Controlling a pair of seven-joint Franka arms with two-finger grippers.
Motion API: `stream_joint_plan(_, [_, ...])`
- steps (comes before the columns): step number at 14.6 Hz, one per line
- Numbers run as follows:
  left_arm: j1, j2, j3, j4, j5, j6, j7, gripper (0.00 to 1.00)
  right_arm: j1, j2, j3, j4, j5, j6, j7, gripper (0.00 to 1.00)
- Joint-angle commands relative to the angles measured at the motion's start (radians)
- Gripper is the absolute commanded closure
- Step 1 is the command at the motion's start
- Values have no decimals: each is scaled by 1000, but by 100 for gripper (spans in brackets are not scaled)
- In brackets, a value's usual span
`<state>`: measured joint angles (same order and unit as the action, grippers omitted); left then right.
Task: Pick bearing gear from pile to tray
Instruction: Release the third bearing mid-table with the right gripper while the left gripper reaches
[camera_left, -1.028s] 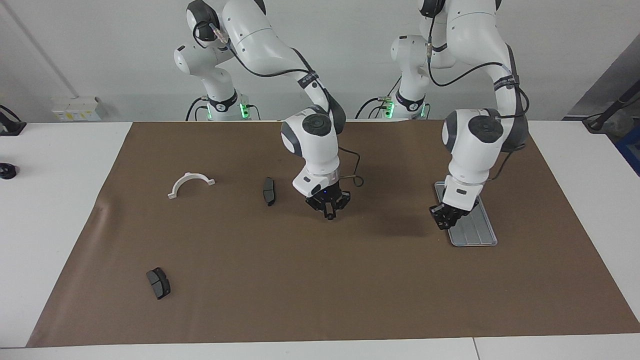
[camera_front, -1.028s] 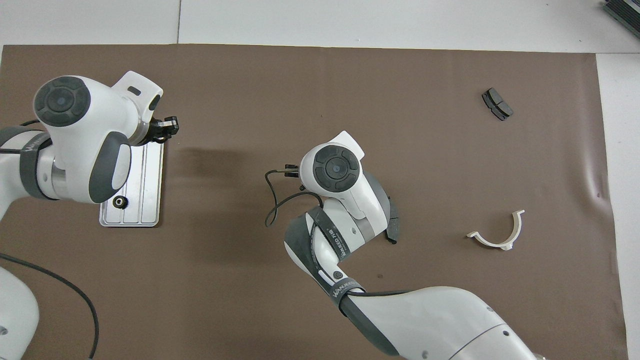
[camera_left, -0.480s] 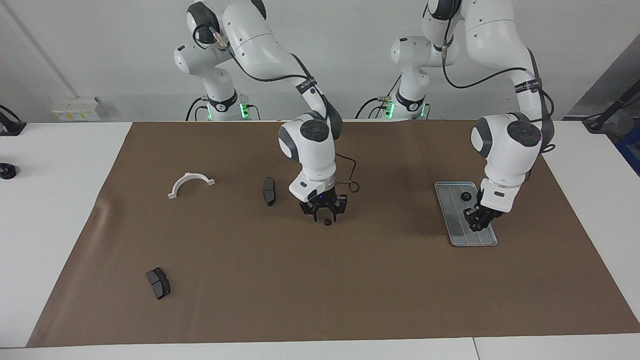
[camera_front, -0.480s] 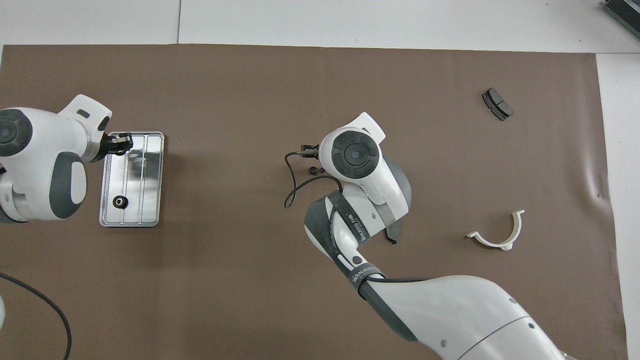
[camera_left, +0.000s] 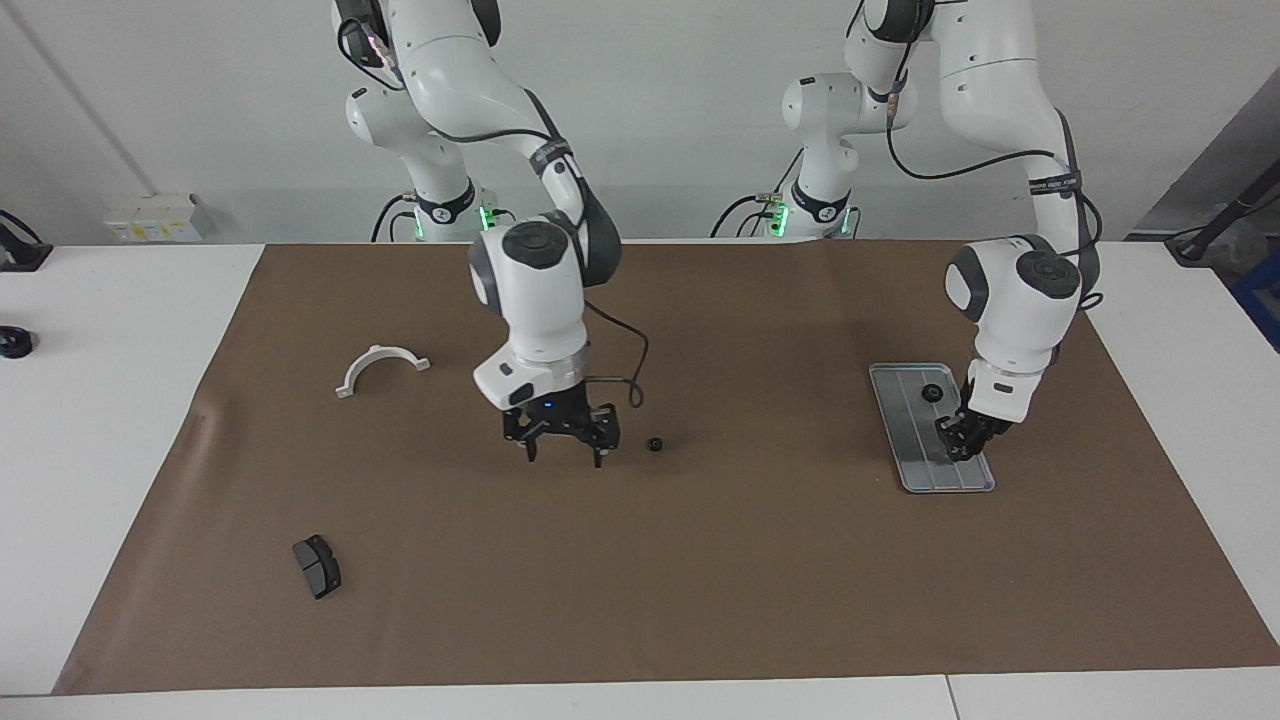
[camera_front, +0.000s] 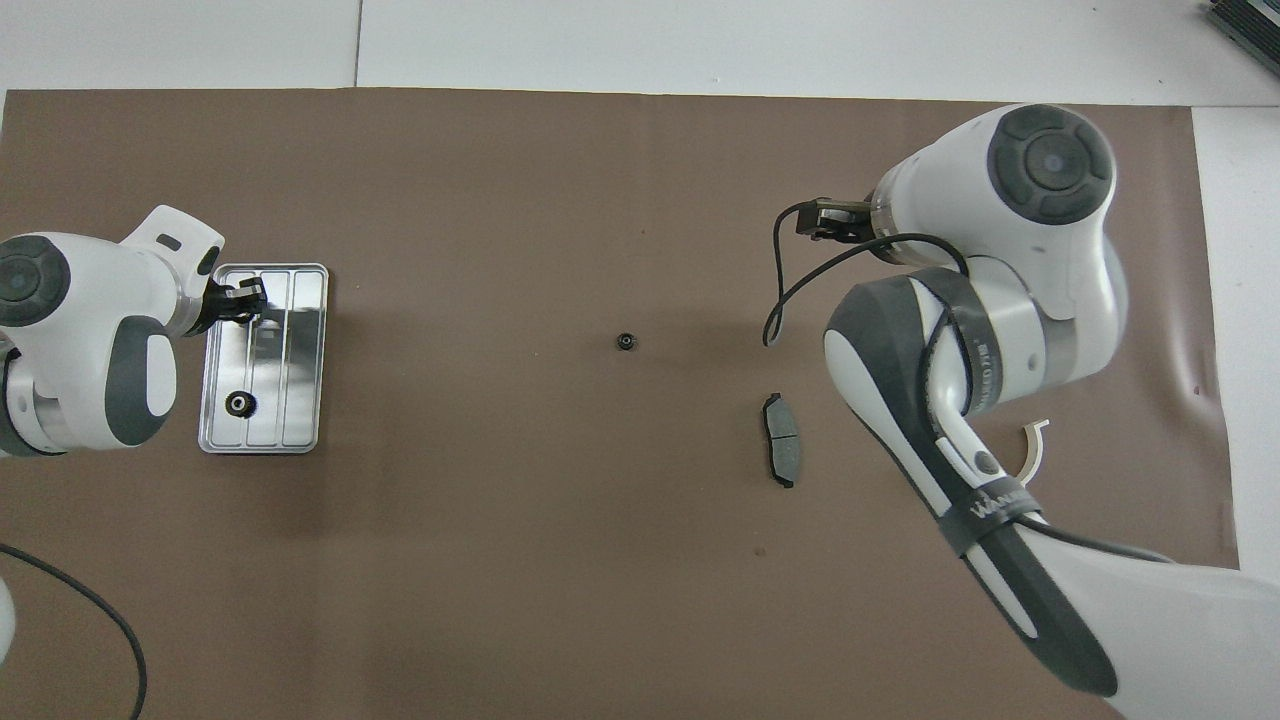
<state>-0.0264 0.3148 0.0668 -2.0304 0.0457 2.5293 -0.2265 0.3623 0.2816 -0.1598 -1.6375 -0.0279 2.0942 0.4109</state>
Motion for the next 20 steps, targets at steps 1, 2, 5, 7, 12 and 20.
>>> stream_joint_plan(1, [17,-5,-15,-16,-32,25,22,55,-71,-91,14,-24,-3,-104,-65,0])
stream_joint_plan(2, [14,-5,-13,-13,-32,20,21,26,-106,-125,14,-24,-3,-158,-114,0])
stream_joint_plan(5, [6,-25,-12,-5,-32,3,22,0,-201,-211,19,-25,-1,-287,-225,0])
stream_joint_plan(7, [3,-69,-10,-5,-32,-15,42,0,-331,-246,106,-24,19,-341,-289,0])
stream_joint_plan(12, [-117,-114,-5,42,-18,-138,81,0,-457,-277,164,56,19,-522,-357,0])
stream_joint_plan(20, [-410,-79,-5,94,19,-155,-181,0,-347,-308,105,-4,19,-513,-320,0])
